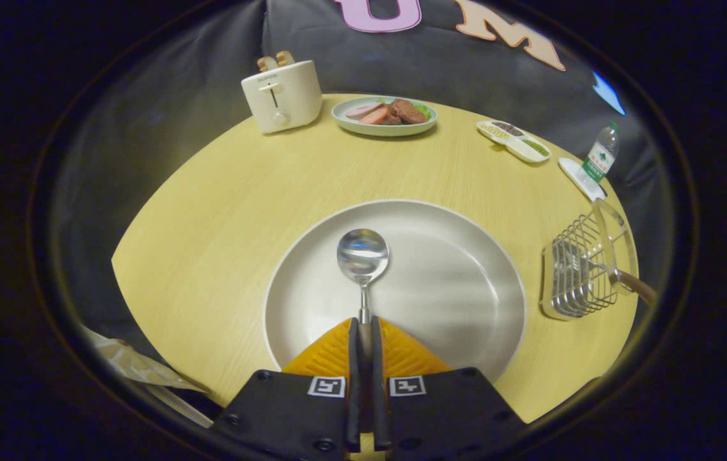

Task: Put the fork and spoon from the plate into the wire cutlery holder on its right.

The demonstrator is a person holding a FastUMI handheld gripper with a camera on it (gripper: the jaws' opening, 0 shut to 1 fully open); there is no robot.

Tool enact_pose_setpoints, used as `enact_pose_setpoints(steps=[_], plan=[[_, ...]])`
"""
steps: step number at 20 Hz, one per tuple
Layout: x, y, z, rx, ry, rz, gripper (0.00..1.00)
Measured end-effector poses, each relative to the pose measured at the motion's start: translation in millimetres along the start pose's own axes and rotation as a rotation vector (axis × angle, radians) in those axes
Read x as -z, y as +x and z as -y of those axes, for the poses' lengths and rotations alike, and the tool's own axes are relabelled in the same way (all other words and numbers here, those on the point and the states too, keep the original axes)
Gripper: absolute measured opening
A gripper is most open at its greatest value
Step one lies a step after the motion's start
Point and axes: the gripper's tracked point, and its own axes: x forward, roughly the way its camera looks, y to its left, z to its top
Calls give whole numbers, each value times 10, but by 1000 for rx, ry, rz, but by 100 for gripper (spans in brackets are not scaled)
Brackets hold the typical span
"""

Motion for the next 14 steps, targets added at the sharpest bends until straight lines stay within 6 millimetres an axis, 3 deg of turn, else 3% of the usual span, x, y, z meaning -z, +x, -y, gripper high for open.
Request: enact_pose_setpoints(steps=[2, 4, 7, 14], plan=[[-61, -19, 87, 25, -1, 25, 5], [9, -65, 88, 7, -9, -25, 5], [-40, -166, 200, 16, -30, -51, 5], [-323, -496, 640, 56, -37, -66, 5]])
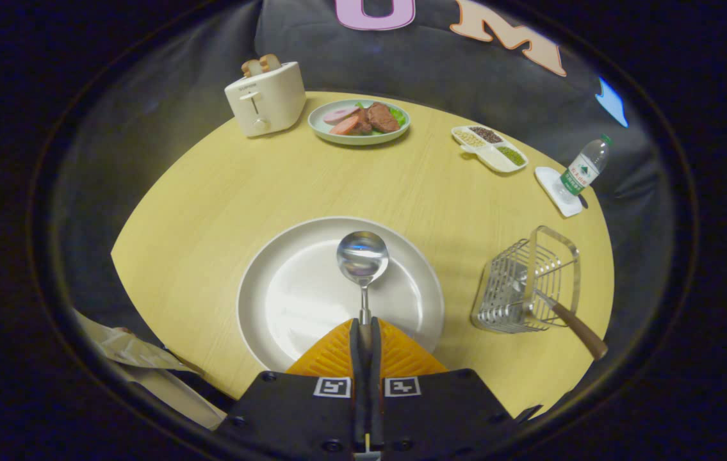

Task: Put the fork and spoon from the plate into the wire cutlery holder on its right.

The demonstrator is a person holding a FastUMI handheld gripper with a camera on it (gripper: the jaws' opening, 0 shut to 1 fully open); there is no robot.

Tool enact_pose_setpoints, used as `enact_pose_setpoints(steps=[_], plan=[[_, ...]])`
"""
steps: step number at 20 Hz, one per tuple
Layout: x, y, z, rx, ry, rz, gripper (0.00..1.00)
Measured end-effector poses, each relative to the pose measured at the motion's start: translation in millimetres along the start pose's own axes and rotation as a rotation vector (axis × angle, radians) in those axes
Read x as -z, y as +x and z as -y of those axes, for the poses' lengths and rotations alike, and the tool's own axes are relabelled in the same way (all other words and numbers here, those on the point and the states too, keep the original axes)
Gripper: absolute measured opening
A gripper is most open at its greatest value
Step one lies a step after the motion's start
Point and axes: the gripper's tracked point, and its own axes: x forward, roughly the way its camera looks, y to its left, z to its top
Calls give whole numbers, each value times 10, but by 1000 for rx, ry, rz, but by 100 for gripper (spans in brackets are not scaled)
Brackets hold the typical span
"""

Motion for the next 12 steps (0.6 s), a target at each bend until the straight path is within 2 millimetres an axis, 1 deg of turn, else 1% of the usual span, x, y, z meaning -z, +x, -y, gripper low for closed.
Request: enact_pose_setpoints(steps=[3, 5, 12], plan=[[-98, -122, 251, 34, 20, 6, 5], [-126, -174, 383, 46, 50, 6, 6], [-105, -351, 951, 121, 135, -4, 6]])
